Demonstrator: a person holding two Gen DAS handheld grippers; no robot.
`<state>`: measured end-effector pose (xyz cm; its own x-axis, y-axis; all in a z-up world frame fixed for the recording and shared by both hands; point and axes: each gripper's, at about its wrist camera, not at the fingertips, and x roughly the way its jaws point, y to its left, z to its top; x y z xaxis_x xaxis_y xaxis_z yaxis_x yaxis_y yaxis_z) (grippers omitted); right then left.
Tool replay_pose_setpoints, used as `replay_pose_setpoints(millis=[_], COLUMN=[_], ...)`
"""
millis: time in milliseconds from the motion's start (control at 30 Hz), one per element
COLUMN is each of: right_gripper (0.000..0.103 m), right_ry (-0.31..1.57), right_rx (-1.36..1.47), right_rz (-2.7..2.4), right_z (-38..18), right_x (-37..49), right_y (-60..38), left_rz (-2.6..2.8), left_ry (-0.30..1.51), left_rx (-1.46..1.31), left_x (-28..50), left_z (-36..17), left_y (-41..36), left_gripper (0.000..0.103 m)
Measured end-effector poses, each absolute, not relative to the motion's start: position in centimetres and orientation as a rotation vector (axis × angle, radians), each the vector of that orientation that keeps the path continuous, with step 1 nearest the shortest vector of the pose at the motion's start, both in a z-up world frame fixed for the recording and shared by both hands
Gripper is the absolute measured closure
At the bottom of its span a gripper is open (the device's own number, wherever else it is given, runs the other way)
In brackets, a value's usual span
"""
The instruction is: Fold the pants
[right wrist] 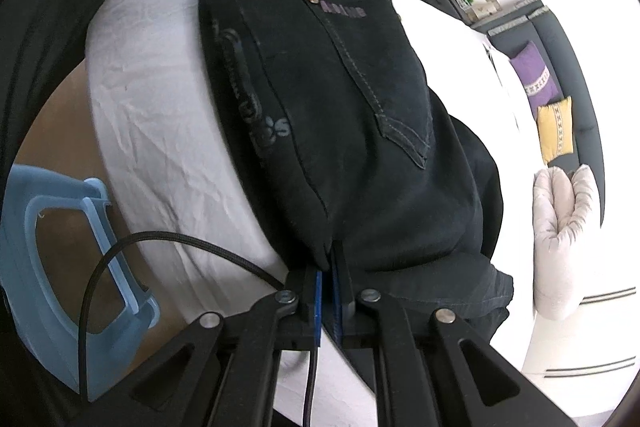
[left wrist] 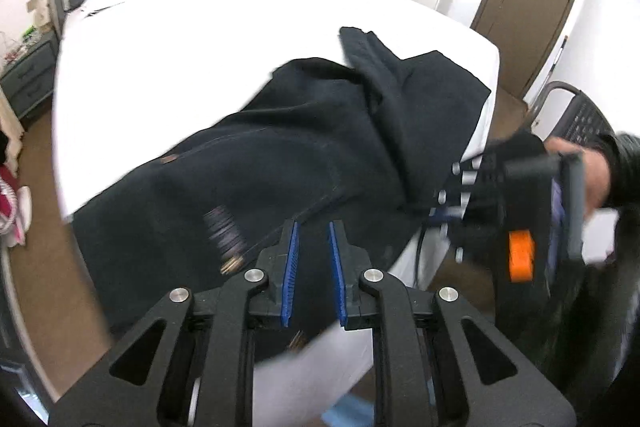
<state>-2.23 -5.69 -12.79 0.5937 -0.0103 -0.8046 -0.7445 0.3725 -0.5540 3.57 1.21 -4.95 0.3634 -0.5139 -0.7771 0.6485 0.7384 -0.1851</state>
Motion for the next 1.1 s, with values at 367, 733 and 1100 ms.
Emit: replay_pose_setpoints(millis=[367, 733, 1100], right_gripper=[0.027, 0.045, 0.064], right_ry=[0.884, 0.847, 0.985], right_rx=[-0.459, 0.921, 1.070], right_rz=[0.563, 0.216, 0.037], right_z=[-7.2, -8.3, -15.5], right_x=[0.0, 16.8, 25.3], right_y=[-13.0, -39.8, -41.7], left_rz=[-0.668, -0.646, -0.644], left_ry=[1.088, 1.123, 1.135], left_rx=[-0.017, -0.105, -0.109], left_x=[7.0, 7.3, 7.7], left_z=[-12.3, -13.2, -13.7], left_y=[-1.7, -1.1, -0.6], left_gripper=[0.089, 0.089, 0.089])
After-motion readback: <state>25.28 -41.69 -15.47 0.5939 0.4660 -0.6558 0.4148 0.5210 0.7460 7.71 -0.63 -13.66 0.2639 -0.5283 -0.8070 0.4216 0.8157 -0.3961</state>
